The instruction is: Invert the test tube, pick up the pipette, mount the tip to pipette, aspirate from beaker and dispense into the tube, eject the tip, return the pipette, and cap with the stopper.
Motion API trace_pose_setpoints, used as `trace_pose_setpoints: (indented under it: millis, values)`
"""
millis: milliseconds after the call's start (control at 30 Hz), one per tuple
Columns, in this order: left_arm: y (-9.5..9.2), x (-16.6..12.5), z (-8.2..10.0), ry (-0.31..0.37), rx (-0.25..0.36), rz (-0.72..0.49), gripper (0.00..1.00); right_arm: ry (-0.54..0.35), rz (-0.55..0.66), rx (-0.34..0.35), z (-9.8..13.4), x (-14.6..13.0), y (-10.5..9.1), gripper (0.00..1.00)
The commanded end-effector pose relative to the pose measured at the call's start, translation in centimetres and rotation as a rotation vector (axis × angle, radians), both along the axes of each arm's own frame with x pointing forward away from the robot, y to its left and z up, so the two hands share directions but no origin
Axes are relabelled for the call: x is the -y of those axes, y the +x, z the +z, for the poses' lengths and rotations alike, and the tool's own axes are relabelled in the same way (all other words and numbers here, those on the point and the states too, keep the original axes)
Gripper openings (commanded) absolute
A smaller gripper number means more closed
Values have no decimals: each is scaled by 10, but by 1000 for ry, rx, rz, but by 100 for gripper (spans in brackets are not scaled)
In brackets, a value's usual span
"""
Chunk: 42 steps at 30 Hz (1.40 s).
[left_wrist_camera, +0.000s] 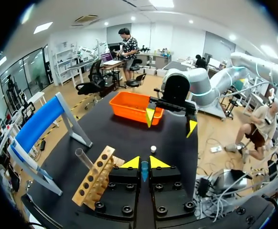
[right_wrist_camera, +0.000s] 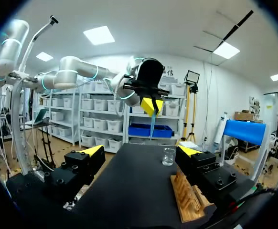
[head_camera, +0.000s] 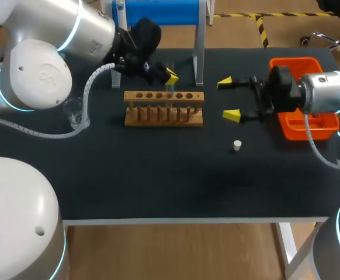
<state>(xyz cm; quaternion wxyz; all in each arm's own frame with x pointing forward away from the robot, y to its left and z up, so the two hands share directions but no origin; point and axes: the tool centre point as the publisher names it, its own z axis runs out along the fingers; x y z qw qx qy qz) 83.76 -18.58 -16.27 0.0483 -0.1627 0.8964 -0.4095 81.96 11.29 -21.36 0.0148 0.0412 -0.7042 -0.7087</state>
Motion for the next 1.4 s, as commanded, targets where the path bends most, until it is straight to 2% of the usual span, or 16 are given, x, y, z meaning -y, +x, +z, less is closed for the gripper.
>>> trace_pose_setpoints:
  millis: [33, 233, 733, 1400]
  values:
    - [1, 0, 1, 6, -4, -1, 0, -23, 2, -25, 9, -23, 5, 100]
    - [1, 0, 1, 6, -4, -1, 0, -32, 2, -38, 15, -43, 9, 100]
    - [1, 0, 1, 6, -4, -1, 0, -28, 7, -58, 16, -84, 13, 100]
    - [1, 0, 1, 6, -4, -1, 0, -13, -3, -68, 18, -115, 8, 100]
